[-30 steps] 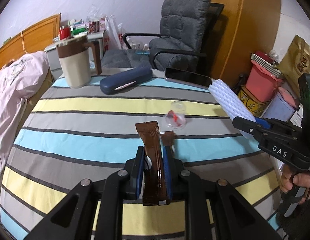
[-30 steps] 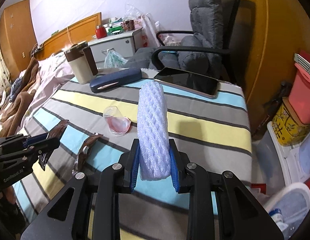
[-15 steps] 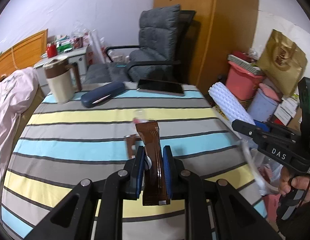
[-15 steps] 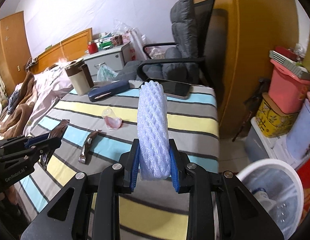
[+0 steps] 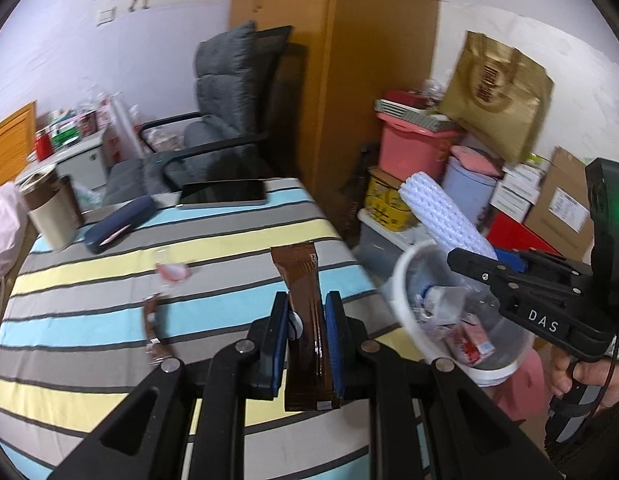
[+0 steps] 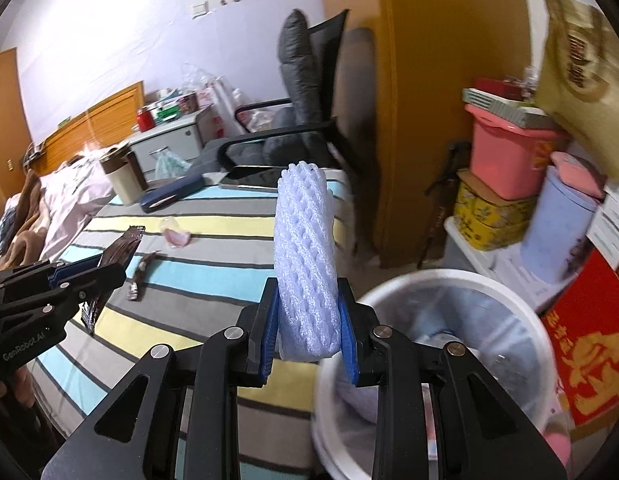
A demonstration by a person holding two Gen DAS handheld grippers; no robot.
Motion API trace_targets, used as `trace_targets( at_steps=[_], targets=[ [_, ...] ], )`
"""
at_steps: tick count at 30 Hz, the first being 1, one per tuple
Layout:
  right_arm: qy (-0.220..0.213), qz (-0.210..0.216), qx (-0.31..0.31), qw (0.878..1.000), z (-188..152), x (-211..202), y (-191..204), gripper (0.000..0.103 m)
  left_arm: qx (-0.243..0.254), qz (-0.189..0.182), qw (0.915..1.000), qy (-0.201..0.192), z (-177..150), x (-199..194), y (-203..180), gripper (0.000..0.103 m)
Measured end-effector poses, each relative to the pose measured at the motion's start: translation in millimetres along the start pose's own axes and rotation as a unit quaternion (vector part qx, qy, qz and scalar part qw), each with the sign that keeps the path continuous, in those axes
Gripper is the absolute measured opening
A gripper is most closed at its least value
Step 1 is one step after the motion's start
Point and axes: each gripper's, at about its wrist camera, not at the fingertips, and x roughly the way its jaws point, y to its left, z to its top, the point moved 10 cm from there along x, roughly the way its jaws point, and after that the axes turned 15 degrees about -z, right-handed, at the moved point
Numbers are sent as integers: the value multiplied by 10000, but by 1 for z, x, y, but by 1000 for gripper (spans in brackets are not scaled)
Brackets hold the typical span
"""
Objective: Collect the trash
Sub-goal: 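Carry the wrapper and foam net over the bin with both tools, then open both tools to drop the wrapper and foam net into the bin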
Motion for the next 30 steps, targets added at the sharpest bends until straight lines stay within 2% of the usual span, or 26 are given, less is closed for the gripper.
trace_targets(
  at_steps=[8, 16, 24, 30],
  targets=[
    [206, -549, 352, 9977, -25, -7, -62, 29, 291, -542, 9979, 221, 1, 37, -60, 19],
    [511, -943, 593, 9925, -53, -3, -104, 29, 528, -1016, 9919, 557, -7, 77, -111, 19],
    [784, -1226, 631, 9873, -74, 8, -124, 29, 530, -1151, 9884, 834, -21, 103, -127, 19],
    [912, -1221, 700, 9858, -83, 15, -130, 30, 416, -1097, 9886, 947, -24, 112, -122, 20]
  ],
)
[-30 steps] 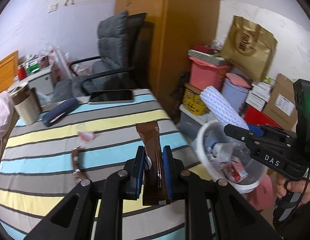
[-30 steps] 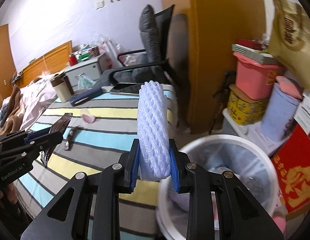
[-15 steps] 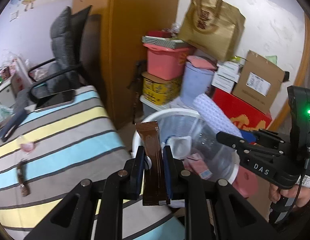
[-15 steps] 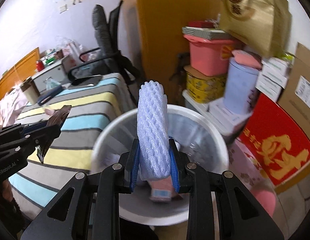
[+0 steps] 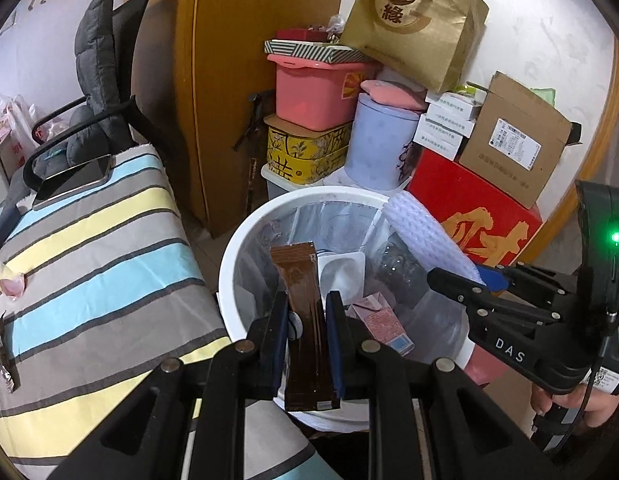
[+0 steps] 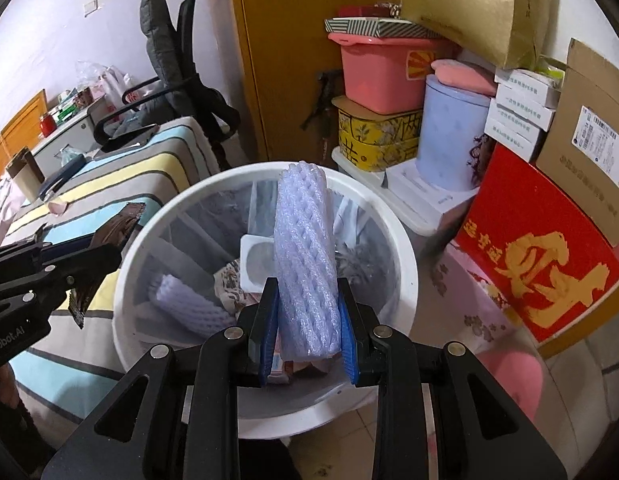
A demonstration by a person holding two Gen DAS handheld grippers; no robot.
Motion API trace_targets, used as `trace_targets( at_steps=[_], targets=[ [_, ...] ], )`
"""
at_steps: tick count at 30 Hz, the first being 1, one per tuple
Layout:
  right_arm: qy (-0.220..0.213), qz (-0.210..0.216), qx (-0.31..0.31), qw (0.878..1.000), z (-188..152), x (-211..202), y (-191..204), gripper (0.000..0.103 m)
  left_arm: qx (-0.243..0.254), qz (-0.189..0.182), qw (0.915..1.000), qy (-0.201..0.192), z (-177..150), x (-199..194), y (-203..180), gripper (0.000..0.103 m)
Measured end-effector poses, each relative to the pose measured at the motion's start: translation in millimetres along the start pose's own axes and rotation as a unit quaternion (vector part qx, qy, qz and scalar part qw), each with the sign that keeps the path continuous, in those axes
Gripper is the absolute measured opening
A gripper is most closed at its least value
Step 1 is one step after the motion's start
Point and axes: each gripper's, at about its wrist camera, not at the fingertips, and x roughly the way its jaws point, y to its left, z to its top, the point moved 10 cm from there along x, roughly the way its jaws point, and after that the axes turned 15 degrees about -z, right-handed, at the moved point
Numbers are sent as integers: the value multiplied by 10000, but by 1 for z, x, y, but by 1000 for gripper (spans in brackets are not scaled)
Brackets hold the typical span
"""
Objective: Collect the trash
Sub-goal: 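Open both tools to drop the wrapper and foam net into the bin, then move both tools back to the table toward the second wrapper and clear cup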
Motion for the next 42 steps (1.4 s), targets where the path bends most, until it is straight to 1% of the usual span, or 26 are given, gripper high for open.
trace_targets(
  at_steps=[6, 8, 9, 10, 11, 12, 13, 14, 15, 23, 26, 28, 36, 39, 42],
  targets=[
    [78, -85, 22, 9999, -2, 7, -2, 31, -43, 14, 10000, 88, -3, 5, 4, 21],
    [100, -64, 29, 9999, -2, 7, -2, 32, -64, -5, 9999, 94, -3, 6, 4, 29],
    [112, -61, 28, 9999, -3, 7, -1, 34, -65, -5, 9999, 84, -3, 6, 4, 42],
    [117, -73, 18, 9999, -3, 8, -1, 35, -73, -7, 9999, 75, -3, 5, 4, 53],
    [112, -115, 25, 9999, -3, 8, -2, 38, -87, -57, 9999, 52, -3, 5, 3, 53],
    [102, -150, 45, 9998, -2, 7, -3, 44, -91, -107, 9999, 28, -2, 4, 1, 53],
    [87, -148, 65, 9998, -2, 6, -4, 48, -88, -95, 9999, 22, -2, 3, 2, 53],
    [79, -141, 83, 9998, -1, 6, -4, 56, -74, -45, 10000, 23, -1, 2, 3, 53],
    [67, -138, 102, 9998, -1, 5, -5, 62, -66, -20, 10000, 10, -1, 1, 4, 54],
    [-48, -155, 90, 9998, 3, -1, 2, 62, -142, 95, 9997, -167, 1, -17, 12, 55],
    [-86, -124, 100, 9998, 4, -4, 6, 62, -194, 210, 9992, -286, 0, -29, 20, 55],
    [-118, -82, 82, 9999, 4, -7, 10, 62, -219, 199, 9988, -387, 0, -39, 23, 55],
    [-278, 79, -6, 9996, 11, -20, 35, 62, -473, 526, 9954, -651, -7, -73, 56, 55],
    [-376, 187, -59, 9991, 14, -26, 47, 62, -521, 668, 9935, -755, -11, -86, 68, 55],
    [-456, 316, -128, 9984, 18, -31, 62, 62, -690, 850, 9907, -810, -18, -100, 88, 55]
  ],
)
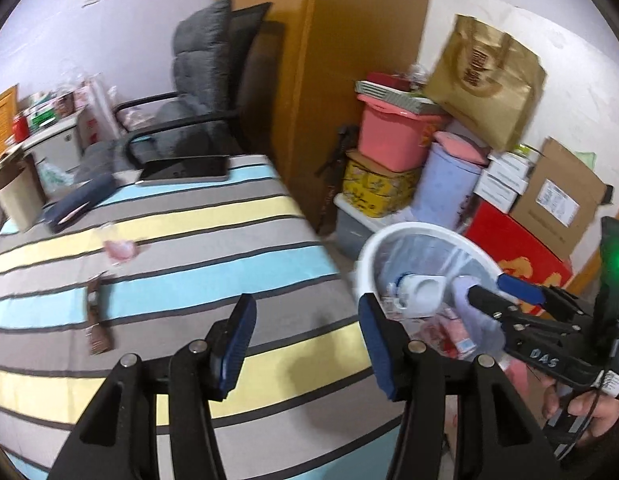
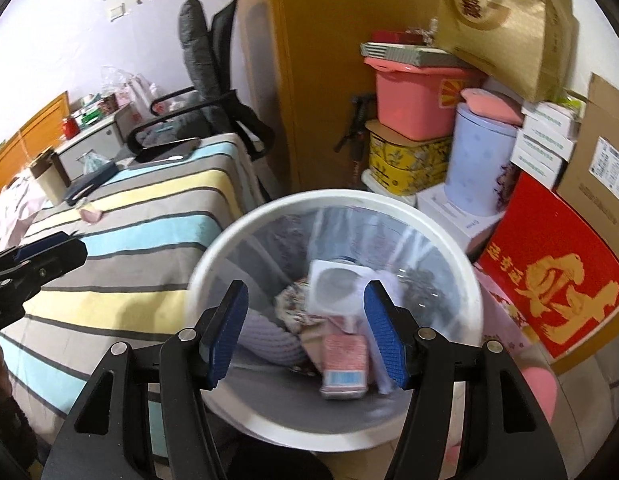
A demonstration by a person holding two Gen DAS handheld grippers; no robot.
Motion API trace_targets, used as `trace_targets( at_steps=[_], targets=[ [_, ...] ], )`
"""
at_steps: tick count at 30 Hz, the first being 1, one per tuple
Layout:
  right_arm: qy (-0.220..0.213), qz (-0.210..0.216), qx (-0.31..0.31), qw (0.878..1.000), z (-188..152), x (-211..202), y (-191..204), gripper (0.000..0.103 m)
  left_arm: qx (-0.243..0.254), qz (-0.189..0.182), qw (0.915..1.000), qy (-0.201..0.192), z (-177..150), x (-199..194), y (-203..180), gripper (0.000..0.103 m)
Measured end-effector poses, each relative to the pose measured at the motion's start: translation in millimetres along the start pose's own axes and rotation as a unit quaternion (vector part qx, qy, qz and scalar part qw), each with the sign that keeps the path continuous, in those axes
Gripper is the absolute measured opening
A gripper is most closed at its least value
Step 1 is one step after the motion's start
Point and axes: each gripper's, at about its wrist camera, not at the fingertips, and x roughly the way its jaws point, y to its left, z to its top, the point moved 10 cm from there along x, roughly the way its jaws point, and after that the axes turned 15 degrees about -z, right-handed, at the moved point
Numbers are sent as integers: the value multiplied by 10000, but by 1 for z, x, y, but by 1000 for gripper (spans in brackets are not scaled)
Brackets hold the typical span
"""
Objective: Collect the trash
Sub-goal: 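Move both tools back to the table toward the second wrapper and clear cup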
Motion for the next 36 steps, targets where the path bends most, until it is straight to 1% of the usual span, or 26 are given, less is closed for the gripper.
trace_targets(
  at_steps=[3, 13, 20, 26, 31, 36],
  targets=[
    [-80, 138, -61, 9999, 5, -3, 17, 62, -160, 201, 9997, -60, -3, -13, 24, 55],
    [-309, 599, -371, 9970, 21, -11, 79, 62, -404, 871, 9950, -275, -8, -56, 84, 55],
    [-366, 810, -659, 9939, 27, -13, 118, 62, -581, 1042, 9923, -325, -15, -73, 115, 56],
    [-383, 947, -893, 9907, 33, -10, 144, 62, -774, 1149, 9898, -325, -18, -77, 142, 56],
    [-399, 1042, -1108, 9876, 41, -4, 168, 62, -934, 1154, 9888, -157, -23, -65, 162, 56],
    [-427, 1142, -1262, 9845, 51, 5, 186, 62, -964, 1122, 9890, 33, -24, -46, 174, 56]
  ],
)
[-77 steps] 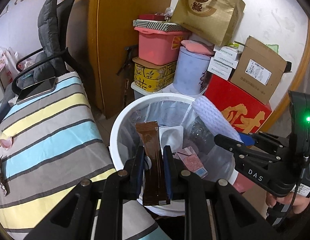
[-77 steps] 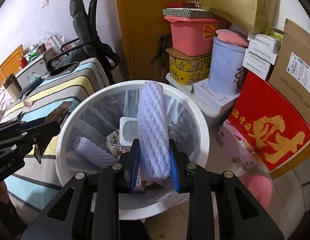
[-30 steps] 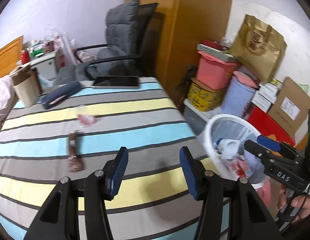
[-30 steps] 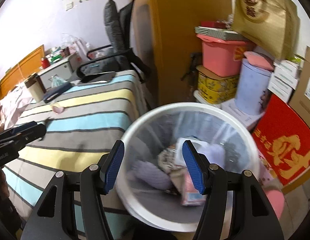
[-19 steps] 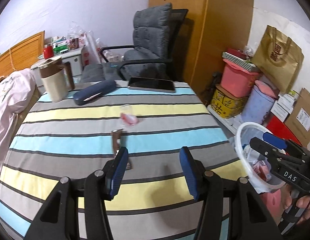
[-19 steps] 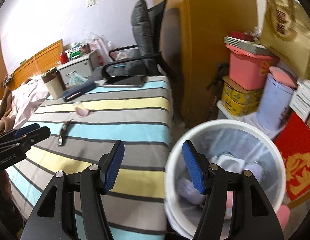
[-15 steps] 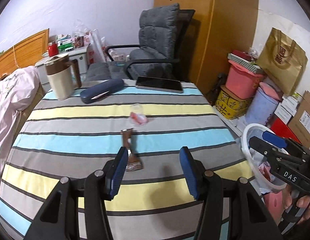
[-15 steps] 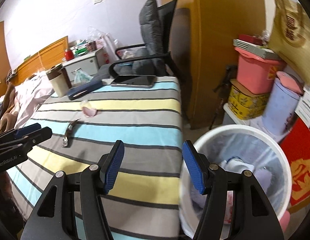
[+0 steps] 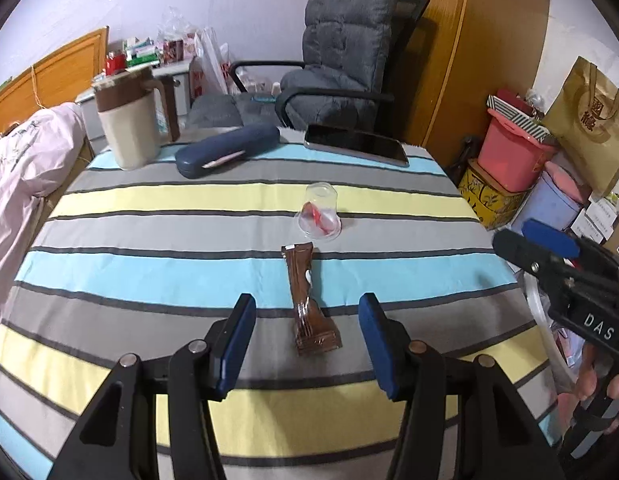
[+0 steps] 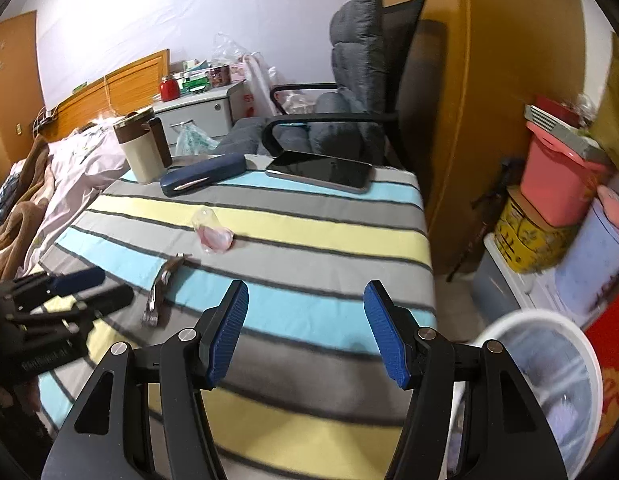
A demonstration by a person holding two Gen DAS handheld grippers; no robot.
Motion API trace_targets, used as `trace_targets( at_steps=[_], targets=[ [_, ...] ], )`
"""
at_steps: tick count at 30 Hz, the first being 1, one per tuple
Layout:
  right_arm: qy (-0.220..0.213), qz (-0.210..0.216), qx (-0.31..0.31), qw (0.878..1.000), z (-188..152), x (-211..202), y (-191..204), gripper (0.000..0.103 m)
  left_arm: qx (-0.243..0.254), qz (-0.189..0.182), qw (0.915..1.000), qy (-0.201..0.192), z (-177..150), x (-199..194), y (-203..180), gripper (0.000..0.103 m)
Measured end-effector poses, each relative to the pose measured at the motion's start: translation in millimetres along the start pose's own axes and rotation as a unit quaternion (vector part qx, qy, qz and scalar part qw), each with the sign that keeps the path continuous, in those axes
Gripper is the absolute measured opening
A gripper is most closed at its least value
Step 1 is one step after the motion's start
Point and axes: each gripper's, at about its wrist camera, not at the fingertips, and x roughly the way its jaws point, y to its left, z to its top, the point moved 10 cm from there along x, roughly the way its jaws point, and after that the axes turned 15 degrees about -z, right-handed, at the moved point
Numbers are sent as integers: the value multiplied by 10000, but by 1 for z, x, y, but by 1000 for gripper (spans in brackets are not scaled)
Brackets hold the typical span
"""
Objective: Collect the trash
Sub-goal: 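Grasp the second brown wrapper with the left tool while the right tool grasps the clear cup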
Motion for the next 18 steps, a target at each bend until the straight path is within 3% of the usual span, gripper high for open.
trace_targets(
  at_steps=[12, 18],
  targets=[
    [159, 136, -202, 9996, 12, 29, 14, 62, -71, 112, 9988, 471, 1, 41, 21, 55],
    [215, 238, -318, 9990, 17, 40, 25, 62, -110, 64, 9987, 494, 1, 45, 27, 25]
  ],
)
